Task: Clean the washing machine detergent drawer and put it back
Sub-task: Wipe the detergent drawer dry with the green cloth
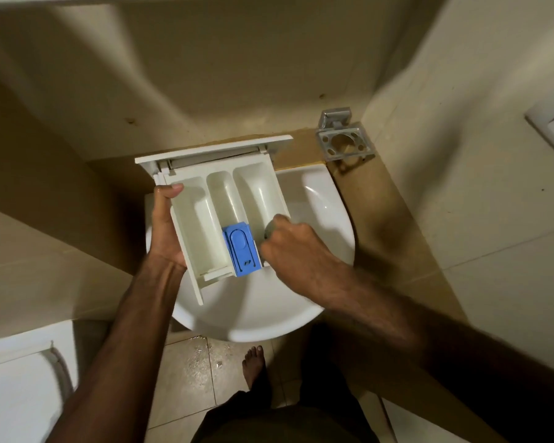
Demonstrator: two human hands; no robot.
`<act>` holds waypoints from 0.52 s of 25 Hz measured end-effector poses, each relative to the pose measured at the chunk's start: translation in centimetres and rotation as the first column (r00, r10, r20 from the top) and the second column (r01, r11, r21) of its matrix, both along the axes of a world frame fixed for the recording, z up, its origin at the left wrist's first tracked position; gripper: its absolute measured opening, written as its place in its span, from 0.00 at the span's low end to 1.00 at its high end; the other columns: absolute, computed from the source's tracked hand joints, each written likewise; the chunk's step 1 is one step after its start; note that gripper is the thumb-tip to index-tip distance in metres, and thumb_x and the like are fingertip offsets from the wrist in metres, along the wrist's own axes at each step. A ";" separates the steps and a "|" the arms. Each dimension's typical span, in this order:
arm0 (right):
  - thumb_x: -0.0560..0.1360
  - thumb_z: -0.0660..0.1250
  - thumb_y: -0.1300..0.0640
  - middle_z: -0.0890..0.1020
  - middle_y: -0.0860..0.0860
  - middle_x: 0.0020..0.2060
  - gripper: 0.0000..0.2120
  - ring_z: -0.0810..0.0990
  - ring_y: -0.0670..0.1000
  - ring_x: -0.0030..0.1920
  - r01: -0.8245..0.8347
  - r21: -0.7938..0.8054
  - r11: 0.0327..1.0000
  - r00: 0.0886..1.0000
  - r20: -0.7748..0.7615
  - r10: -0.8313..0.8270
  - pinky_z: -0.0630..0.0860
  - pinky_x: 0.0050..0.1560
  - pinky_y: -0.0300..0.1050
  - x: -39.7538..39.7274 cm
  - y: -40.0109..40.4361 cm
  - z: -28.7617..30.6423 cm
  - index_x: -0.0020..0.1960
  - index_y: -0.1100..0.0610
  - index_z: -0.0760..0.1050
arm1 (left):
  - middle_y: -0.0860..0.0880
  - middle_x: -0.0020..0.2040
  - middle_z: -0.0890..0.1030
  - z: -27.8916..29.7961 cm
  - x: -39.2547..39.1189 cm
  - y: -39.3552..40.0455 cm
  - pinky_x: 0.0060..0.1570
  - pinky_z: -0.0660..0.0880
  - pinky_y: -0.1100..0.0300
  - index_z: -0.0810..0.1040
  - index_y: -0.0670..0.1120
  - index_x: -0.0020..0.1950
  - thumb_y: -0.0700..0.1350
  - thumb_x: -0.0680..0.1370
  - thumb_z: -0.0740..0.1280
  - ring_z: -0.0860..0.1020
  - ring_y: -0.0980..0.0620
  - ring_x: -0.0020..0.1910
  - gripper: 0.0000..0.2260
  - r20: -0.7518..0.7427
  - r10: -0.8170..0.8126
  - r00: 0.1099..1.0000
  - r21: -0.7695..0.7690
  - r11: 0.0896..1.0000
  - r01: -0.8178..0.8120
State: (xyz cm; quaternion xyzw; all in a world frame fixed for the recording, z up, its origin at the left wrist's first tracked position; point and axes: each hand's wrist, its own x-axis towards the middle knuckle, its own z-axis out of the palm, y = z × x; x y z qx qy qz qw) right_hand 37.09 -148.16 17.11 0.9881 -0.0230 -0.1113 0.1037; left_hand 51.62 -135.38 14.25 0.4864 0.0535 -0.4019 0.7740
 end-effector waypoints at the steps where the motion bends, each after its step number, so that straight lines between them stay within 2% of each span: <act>1: 0.76 0.65 0.67 0.80 0.48 0.44 0.12 0.76 0.51 0.50 0.045 0.081 0.996 0.999 -0.016 -0.044 0.67 0.40 0.45 -0.3 0.1 0.0 0.53 0.53 0.81 | 0.50 0.37 0.83 0.1 0.0 0.0 0.36 0.80 0.61 0.86 0.50 0.37 0.56 0.80 0.57 0.82 0.51 0.36 0.22 -0.008 0.007 1.000 -0.001 1.000 -0.008; 3: 0.77 0.64 0.66 0.80 0.48 0.44 0.11 0.77 0.52 0.49 0.209 0.330 0.920 0.978 -0.051 -0.204 0.71 0.43 0.47 -0.4 -0.1 0.5 0.54 0.55 0.80 | 0.49 0.38 0.82 0.3 -0.4 -0.1 0.37 0.80 0.60 0.86 0.49 0.39 0.58 0.79 0.58 0.82 0.50 0.37 0.21 -0.035 -0.013 0.999 -0.004 1.000 0.012; 4: 0.76 0.64 0.66 0.83 0.49 0.46 0.12 0.80 0.53 0.50 0.323 0.467 0.823 0.942 -0.074 -0.328 0.76 0.46 0.48 -0.5 -0.2 0.9 0.55 0.55 0.81 | 0.49 0.38 0.83 0.3 -0.7 -0.2 0.36 0.81 0.60 0.86 0.49 0.38 0.58 0.80 0.57 0.82 0.50 0.36 0.22 -0.048 -0.035 0.998 -0.014 0.999 0.034; 6: 0.76 0.64 0.64 0.86 0.49 0.49 0.16 0.84 0.51 0.49 0.483 0.705 0.520 0.820 -0.156 -0.551 0.82 0.50 0.49 -1.2 -1.0 0.8 0.59 0.52 0.83 | 0.48 0.38 0.83 0.0 -1.1 -0.1 0.35 0.80 0.60 0.86 0.49 0.37 0.57 0.80 0.56 0.82 0.50 0.34 0.23 -0.050 -0.035 0.998 -0.003 0.999 0.035; 7: 0.77 0.65 0.63 0.86 0.48 0.47 0.17 0.84 0.47 0.45 0.484 0.801 0.351 0.738 -0.159 -0.656 0.84 0.49 0.49 -1.6 -1.1 0.7 0.60 0.50 0.84 | 0.48 0.39 0.82 -0.2 -1.1 0.0 0.35 0.80 0.60 0.85 0.49 0.40 0.57 0.79 0.58 0.82 0.50 0.34 0.21 -0.047 -0.025 0.999 0.010 1.000 0.025; 8: 0.78 0.65 0.61 0.86 0.47 0.45 0.16 0.84 0.45 0.41 0.409 0.887 0.212 0.629 -0.106 -0.770 0.85 0.47 0.50 -2.0 -0.7 0.8 0.61 0.49 0.84 | 0.48 0.41 0.82 -0.5 -0.8 0.2 0.37 0.81 0.59 0.85 0.49 0.43 0.58 0.78 0.60 0.82 0.50 0.36 0.18 -0.047 -0.019 0.999 0.018 1.000 0.020; 9: 0.79 0.64 0.59 0.87 0.47 0.46 0.15 0.84 0.45 0.41 0.281 0.939 0.200 0.493 0.037 -0.869 0.85 0.47 0.52 -2.2 -0.4 0.8 0.62 0.50 0.84 | 0.48 0.43 0.82 -0.7 -0.8 0.4 0.40 0.81 0.58 0.85 0.50 0.45 0.59 0.78 0.61 0.82 0.50 0.38 0.17 -0.057 -0.006 0.998 0.020 1.000 0.007; 10: 0.81 0.64 0.57 0.87 0.49 0.50 0.15 0.85 0.47 0.46 0.173 0.940 0.294 0.349 0.221 -0.911 0.85 0.48 0.53 -2.2 -0.3 0.8 0.65 0.51 0.83 | 0.49 0.44 0.83 -1.2 -0.6 0.6 0.43 0.81 0.57 0.85 0.50 0.47 0.60 0.78 0.62 0.83 0.50 0.40 0.17 -0.059 0.008 0.998 0.009 1.000 -0.007; 11: 0.82 0.65 0.57 0.87 0.51 0.53 0.15 0.85 0.50 0.50 0.133 0.892 0.431 0.243 0.393 -0.887 0.84 0.51 0.52 -2.0 -0.4 0.8 0.68 0.53 0.81 | 0.49 0.45 0.83 -1.3 -0.9 0.5 0.46 0.80 0.56 0.85 0.50 0.50 0.63 0.78 0.63 0.83 0.49 0.42 0.19 -0.048 0.004 0.999 -0.002 1.000 -0.004; 12: 0.83 0.65 0.57 0.87 0.53 0.55 0.16 0.84 0.53 0.52 0.131 0.822 0.554 0.200 0.526 -0.827 0.83 0.51 0.49 -1.6 -0.5 0.5 0.69 0.56 0.80 | 0.49 0.48 0.84 -1.4 -1.3 0.2 0.49 0.80 0.54 0.85 0.50 0.53 0.66 0.78 0.62 0.83 0.49 0.45 0.22 -0.045 0.015 0.999 -0.005 1.000 -0.015; 13: 0.83 0.66 0.59 0.87 0.55 0.56 0.16 0.84 0.55 0.53 0.158 0.749 0.643 0.220 0.608 -0.763 0.81 0.51 0.48 -0.7 -0.5 0.1 0.69 0.59 0.80 | 0.48 0.51 0.84 -1.4 -1.6 0.0 0.53 0.80 0.53 0.84 0.50 0.57 0.69 0.76 0.63 0.83 0.48 0.49 0.26 -0.034 0.008 0.999 0.023 1.000 -0.007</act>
